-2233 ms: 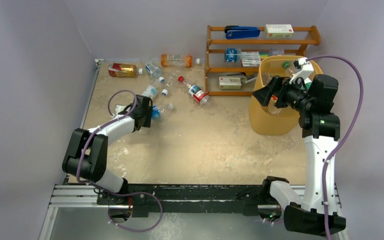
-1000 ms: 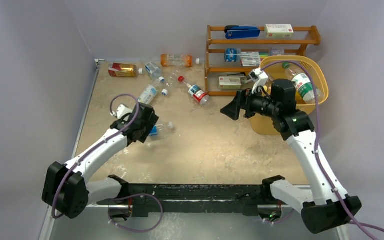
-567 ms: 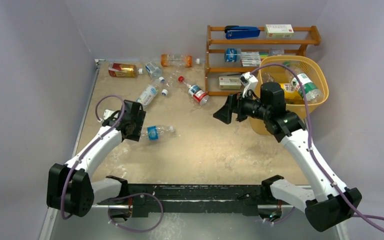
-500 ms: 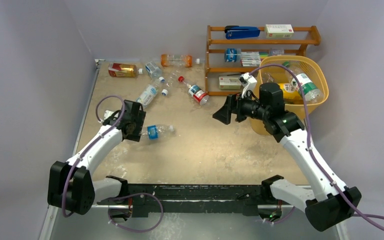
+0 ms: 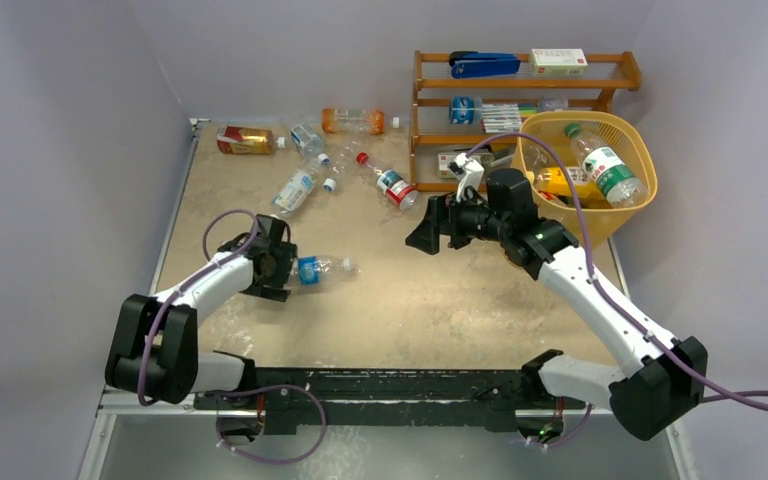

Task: Put the plastic bottles in the bin
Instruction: Pick up the plastic bottle at the center of the board.

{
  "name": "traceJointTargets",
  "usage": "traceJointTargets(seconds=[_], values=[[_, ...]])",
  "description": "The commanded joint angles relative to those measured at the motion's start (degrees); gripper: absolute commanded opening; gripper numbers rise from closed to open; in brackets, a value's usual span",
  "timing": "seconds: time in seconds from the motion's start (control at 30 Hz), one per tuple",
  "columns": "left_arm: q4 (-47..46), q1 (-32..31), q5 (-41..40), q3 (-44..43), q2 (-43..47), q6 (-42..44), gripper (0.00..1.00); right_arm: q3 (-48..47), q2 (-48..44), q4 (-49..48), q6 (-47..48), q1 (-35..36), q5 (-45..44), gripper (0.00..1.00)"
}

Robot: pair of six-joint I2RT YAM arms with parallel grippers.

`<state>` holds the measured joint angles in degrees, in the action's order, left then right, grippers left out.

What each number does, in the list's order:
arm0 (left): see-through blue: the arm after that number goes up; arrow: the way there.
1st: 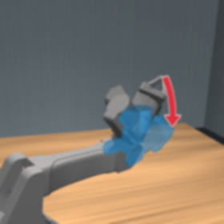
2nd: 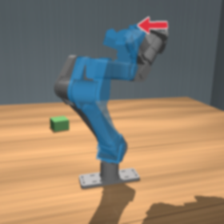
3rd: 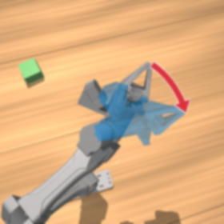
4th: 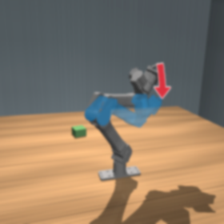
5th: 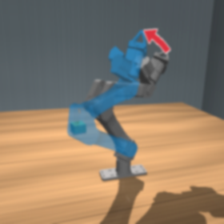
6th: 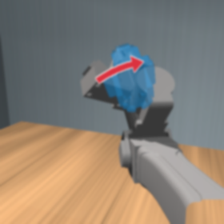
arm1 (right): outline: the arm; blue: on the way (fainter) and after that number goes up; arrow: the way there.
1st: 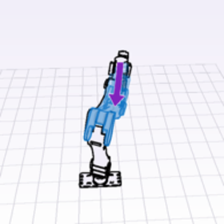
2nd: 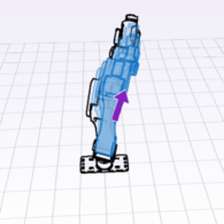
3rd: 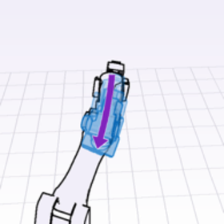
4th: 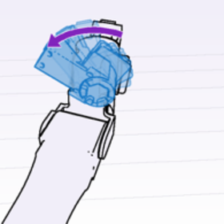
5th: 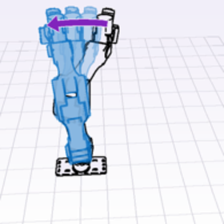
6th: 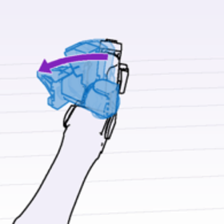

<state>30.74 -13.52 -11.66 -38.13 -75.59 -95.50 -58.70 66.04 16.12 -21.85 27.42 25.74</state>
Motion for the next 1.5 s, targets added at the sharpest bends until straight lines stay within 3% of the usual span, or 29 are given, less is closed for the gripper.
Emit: traceJointTargets(seconds=[0.0,0.1,0.17,0.33,0.5,0.77,1.13,1.47], values=[[-6.3,0.5,1.9,0.6,-1.1,2.1,0.73,-0.6,0.5,-3.6,-1.0,2.2,-2.6,0.95],[-10.3,0.4,3.1,0.5,-0.6,5.7,0.54,-0.8,0.9,-3.8,-1.2,3.0,-3.2,0.95],[-14.1,-0.5,4.5,-0.5,-0.4,10.0,0.51,-1.0,1.3,-4.0,-1.3,3.4,-3.4,0.95],[-13.0,-4.5,9.1,-10.1,-4.8,23.1,0.52,-0.9,2.5,-4.7,-1.6,4.5,-3.7,0.95],[-18.2,-10.8,14.9,-13.3,-5.5,27.9,0.52,-0.1,2.4,-5.6,-2.1,5.0,-4.2,0.95],[-32.6,-14.8,23.0,-10.9,-2.4,28.3,0.53,0.1,0.5,-5.1,-3.0,5.1,-7.2,0.96],[-38.1,-20.8,26.0,-16.0,-4.2,27.7,0.54,0.5,2.0,-7.0,-4.0,5.4,-4.4,0.96],[-40.7,-24.3,25.5,-19.6,-6.7,25.6,0.54,-0.4,3.4,-3.0,-3.2,7.5,-9.0,0.96]])
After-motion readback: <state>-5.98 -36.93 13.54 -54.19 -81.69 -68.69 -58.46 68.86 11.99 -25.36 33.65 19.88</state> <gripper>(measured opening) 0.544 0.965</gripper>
